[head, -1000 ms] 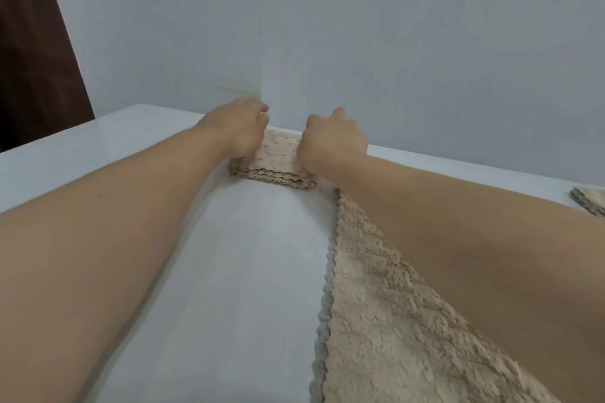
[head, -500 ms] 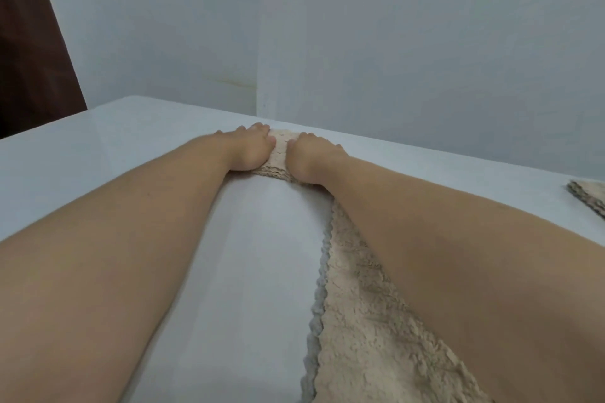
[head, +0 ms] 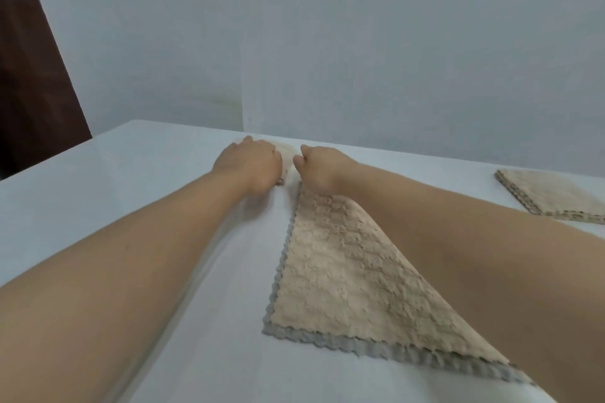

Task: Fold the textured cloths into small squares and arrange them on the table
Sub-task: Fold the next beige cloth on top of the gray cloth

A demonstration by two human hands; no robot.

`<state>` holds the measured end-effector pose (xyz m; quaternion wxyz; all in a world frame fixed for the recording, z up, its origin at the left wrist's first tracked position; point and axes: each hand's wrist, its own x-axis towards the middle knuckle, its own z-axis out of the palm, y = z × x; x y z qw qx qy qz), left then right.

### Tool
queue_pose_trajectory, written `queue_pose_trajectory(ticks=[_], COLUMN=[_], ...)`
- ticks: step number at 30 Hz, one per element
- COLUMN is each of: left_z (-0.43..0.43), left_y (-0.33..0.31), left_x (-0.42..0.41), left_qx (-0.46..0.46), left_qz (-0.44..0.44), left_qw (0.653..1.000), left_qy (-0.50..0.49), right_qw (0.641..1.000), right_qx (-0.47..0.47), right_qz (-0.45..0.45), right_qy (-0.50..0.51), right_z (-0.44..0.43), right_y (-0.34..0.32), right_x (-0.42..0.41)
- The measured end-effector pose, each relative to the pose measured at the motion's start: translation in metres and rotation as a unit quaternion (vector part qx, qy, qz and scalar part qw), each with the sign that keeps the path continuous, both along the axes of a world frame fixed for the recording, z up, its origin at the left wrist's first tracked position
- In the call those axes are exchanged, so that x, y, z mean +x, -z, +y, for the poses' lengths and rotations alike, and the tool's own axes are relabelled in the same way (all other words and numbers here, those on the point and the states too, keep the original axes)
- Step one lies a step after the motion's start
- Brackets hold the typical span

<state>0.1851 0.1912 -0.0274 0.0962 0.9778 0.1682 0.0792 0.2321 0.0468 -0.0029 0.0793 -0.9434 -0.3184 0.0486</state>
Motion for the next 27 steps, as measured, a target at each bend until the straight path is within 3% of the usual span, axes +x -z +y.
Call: queue_pose_trajectory(ticks=[5,9,14,18,23,27], left_z=[-0.081,-0.14,-0.175,-0.176,-0.165,-0.164], left_y=[-0.013,-0.016,-0.004,0.02,0.026,0.03], left_x=[-0.053,-0.092,-0.123,-0.136,-0.139,-0.139], left_qx=[-0.022,-0.101,-0.185,-0.151,-0.078,-0.034], left_qz=[-0.03,-0.047,-0.033,-0.087,-0.133,-0.119], left_qw=[0.999,0.993,0.982,0.985,0.987,0.992], left_qy=[0.015,0.042,0.03,-0.014,-0.035,-0.013], right_qw=[0.995,0.982,0.942,0.903,0.881,0.906], right_qx=[0.086,0.168,0.27,0.334,0.329,0.234], right_qz=[0.032,0.024,-0.002,-0.032,-0.044,-0.045], right_qy=[0.033,0.085,0.201,0.27,0.338,0.35], right_z=[-0.073,-0.135,-0.206,-0.244,-0.264,-0.256], right_y=[0.001,0.013,0.035,0.054,0.066,0.068], right_x=[-0.042,-0.074,-0.097,-0.098,-0.088,-0.084])
